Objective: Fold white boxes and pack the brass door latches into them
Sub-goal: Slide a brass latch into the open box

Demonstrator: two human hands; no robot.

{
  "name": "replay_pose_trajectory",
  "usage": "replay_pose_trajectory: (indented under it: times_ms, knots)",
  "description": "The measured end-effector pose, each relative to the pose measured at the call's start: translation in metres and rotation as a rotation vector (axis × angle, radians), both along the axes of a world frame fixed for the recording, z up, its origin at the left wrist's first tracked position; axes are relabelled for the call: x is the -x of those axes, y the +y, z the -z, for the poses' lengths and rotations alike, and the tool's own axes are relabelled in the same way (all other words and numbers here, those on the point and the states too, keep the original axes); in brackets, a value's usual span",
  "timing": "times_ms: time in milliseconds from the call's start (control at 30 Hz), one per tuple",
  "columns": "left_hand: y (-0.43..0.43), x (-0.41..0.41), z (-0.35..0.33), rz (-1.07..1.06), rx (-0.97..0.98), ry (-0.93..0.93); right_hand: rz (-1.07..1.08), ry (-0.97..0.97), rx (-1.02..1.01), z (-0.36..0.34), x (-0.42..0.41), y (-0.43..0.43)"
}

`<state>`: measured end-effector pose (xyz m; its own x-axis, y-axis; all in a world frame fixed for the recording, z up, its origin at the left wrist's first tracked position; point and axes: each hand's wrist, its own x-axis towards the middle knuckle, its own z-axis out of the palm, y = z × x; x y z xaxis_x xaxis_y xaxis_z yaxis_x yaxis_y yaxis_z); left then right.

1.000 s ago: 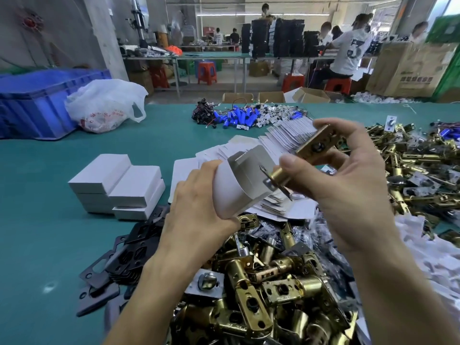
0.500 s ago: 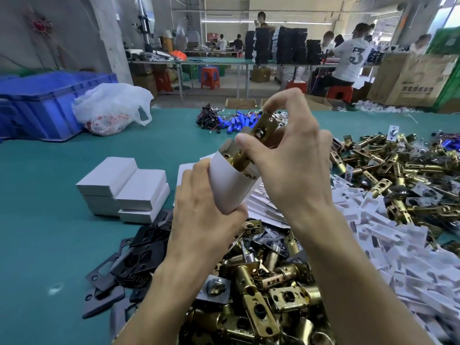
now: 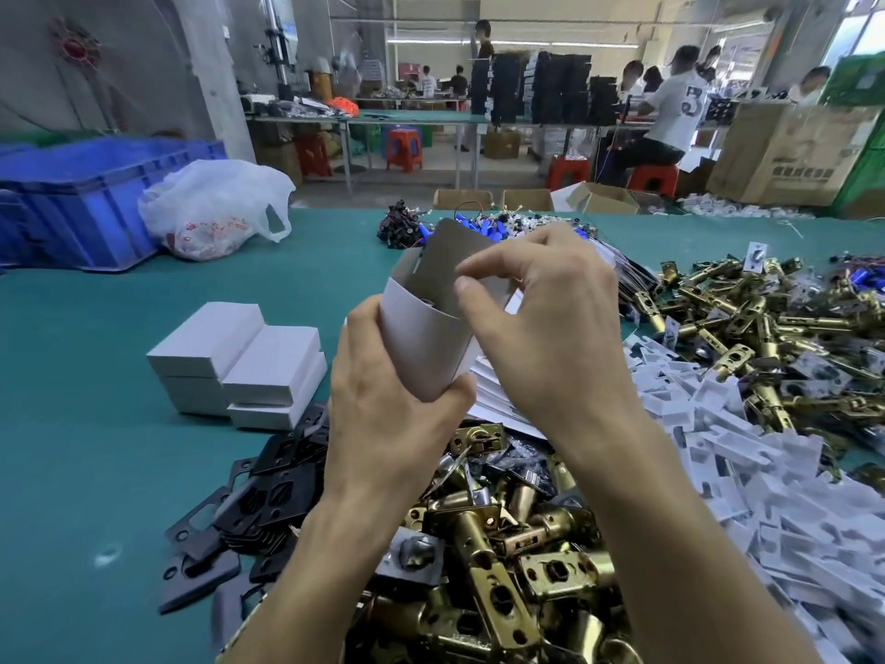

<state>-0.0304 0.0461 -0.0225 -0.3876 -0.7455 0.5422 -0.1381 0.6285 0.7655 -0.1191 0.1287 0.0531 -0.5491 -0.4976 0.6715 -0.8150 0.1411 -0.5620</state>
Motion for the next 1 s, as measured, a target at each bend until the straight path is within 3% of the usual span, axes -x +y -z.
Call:
replay_pose_trajectory:
  times_ms: [67, 167, 300, 400, 533, 667, 833, 1000]
  knots:
    - [0.001, 0.000, -0.002, -0.008, -0.015, 0.033, -0.001, -0.029, 0.011, 0.004, -0.002, 0.003]
    - [0.003, -0.001, -0.007, -0.009, -0.076, 0.107, -0.097, -0.236, 0.054, 0.011, -0.007, 0.012]
    - [0.004, -0.005, -0.012, 0.059, -0.143, 0.138, -0.231, -0.427, -0.072, 0.019, -0.004, 0.017]
    - [0.003, -0.009, -0.016, 0.181, -0.206, 0.121, -0.289, -0.460, -0.057, 0.021, 0.001, 0.017]
    - [-0.001, -0.012, -0.019, 0.470, -0.454, 0.135, -0.362, -0.512, -0.036, 0.021, 0.013, 0.026]
    - [-0.007, -0.016, -0.018, 0.602, -0.625, 0.094, -0.521, -0.591, -0.033, 0.020, 0.021, 0.035]
    - [-0.005, -0.016, -0.015, 0.638, -0.620, 0.008, -0.553, -0.543, -0.082, 0.027, 0.017, 0.034]
    - [0.000, -0.012, -0.014, 0.729, -0.574, -0.034, -0.523, -0.538, 0.036, 0.032, 0.020, 0.036]
